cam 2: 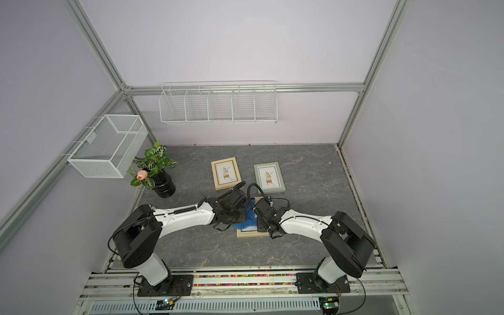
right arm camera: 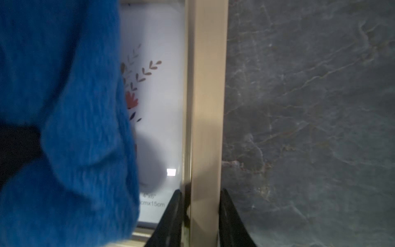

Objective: Wipe the picture frame with a cloth
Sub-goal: Wipe the dirt from the picture frame.

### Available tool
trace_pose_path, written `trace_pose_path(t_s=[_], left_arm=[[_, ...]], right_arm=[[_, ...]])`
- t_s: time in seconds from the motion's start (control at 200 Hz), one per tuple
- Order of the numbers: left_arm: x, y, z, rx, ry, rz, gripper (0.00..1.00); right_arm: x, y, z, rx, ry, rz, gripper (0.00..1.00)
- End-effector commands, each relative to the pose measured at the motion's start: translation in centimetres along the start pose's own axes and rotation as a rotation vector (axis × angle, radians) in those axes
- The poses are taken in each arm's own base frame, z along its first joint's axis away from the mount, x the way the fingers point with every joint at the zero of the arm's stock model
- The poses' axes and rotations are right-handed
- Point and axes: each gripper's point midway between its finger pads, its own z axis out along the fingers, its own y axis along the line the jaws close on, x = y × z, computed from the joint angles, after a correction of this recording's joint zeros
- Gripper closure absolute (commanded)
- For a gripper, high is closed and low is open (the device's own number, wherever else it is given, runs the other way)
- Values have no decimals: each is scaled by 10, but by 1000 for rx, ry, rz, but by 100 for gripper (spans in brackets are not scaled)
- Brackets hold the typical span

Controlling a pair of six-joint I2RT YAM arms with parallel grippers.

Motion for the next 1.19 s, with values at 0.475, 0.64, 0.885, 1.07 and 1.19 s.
trace_pose_path(t_s=[0.475, 0.64, 0.885, 1.07, 1.19], left_arm=[[34, 12, 16, 31, 125, -94, 100], [44, -17, 26, 145, 131, -125, 100], [42, 26, 20, 59, 111, -189, 100], [41, 43, 5, 35, 95, -175, 100], [47, 0, 18, 104, 130, -98, 100]], right_arm=[[22, -32, 12, 100, 58, 23, 85], [16, -22, 15, 65, 49, 40, 85], [15, -29, 13, 104, 46, 47, 85], [14, -31, 13, 110, 40, 53, 85], [12, -28, 13, 102, 44, 52, 85]])
